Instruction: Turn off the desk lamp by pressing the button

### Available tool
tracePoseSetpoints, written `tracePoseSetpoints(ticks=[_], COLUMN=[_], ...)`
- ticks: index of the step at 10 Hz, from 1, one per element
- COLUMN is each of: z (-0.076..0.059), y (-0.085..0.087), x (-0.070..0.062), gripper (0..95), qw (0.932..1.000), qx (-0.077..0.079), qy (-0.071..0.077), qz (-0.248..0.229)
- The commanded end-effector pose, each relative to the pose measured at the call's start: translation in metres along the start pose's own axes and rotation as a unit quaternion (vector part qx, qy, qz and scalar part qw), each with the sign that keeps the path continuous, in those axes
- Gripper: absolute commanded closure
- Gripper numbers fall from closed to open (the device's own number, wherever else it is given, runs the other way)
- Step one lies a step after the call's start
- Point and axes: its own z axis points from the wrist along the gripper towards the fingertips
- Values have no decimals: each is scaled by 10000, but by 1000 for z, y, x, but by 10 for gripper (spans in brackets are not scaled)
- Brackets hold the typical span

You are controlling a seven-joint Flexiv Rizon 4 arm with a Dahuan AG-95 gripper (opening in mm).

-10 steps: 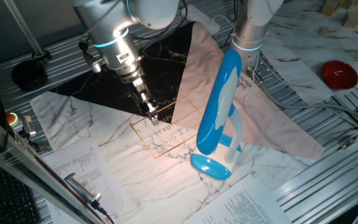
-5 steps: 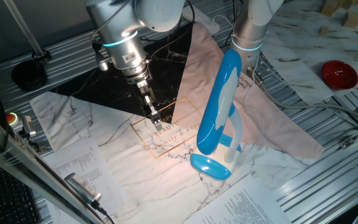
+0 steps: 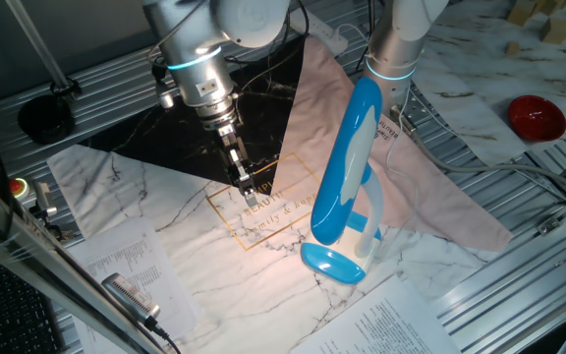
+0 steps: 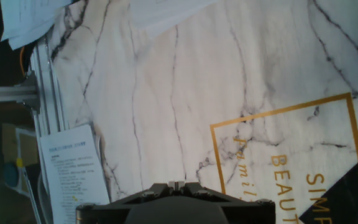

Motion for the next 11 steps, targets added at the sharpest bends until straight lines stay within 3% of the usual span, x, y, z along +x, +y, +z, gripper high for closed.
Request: tracePoseSetpoints(ticks=[1,2,3,5,6,7,8,10,11], z=[0,5,11,26,34,40,44,51,54], y=[0,3,7,17,19,20,20,22,20], x=[0,1,3,11,16,21,26,34,33], gripper=[950,950,950,950,950,950,950,950,950], qw=[9962,9969,9965,9971,9969,9949,9930,9918,9889], qx=[513,132,-121,-130,-313,-714,-976,-1124,-1355], qy=[316,376,394,394,391,406,427,438,469], qz=[-634,-680,-726,-638,-608,-580,-505,-426,-389])
